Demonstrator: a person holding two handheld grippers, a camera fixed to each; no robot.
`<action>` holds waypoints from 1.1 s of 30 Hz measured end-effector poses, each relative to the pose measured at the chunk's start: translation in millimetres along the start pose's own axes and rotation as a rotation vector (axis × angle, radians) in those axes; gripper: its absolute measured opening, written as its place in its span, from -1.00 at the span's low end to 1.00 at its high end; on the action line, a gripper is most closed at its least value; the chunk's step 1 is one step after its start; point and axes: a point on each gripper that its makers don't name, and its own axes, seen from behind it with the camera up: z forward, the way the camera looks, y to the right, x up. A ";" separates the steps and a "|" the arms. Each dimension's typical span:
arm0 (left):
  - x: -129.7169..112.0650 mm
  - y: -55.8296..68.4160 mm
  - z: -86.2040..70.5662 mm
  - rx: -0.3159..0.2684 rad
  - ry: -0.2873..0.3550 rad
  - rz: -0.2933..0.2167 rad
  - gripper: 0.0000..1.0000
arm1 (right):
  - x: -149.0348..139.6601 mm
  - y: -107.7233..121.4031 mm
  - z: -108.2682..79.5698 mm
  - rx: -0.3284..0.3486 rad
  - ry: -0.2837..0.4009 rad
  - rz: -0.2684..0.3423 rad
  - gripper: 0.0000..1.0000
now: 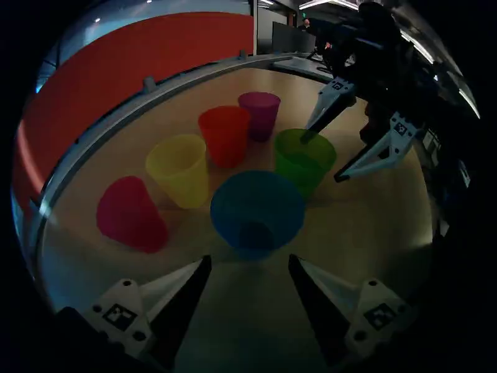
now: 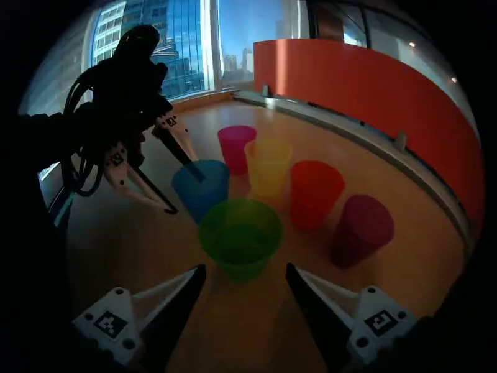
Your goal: Pour water
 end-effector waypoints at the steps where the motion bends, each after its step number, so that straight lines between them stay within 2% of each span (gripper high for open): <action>1: -1.4 -0.1 -3.0 0.003 0.003 -0.006 0.84 | -1.3 0.2 -2.7 -0.005 0.001 0.003 1.00; 9: -11.1 -3.2 -33.1 0.051 0.035 -0.040 0.84 | -7.3 -2.8 -28.0 -0.049 0.032 0.031 1.00; 15: -17.7 -1.8 -58.0 0.085 0.080 -0.083 0.84 | -12.2 -6.0 -46.3 -0.090 0.066 0.055 0.99; 24: -21.1 1.6 -93.4 0.157 0.187 -0.165 0.84 | -2.0 -14.7 -72.5 -0.150 0.177 0.107 1.00; 33: -24.0 -7.5 -124.9 0.258 0.295 -0.217 0.84 | 11.0 -16.9 -94.1 -0.224 0.265 0.111 0.99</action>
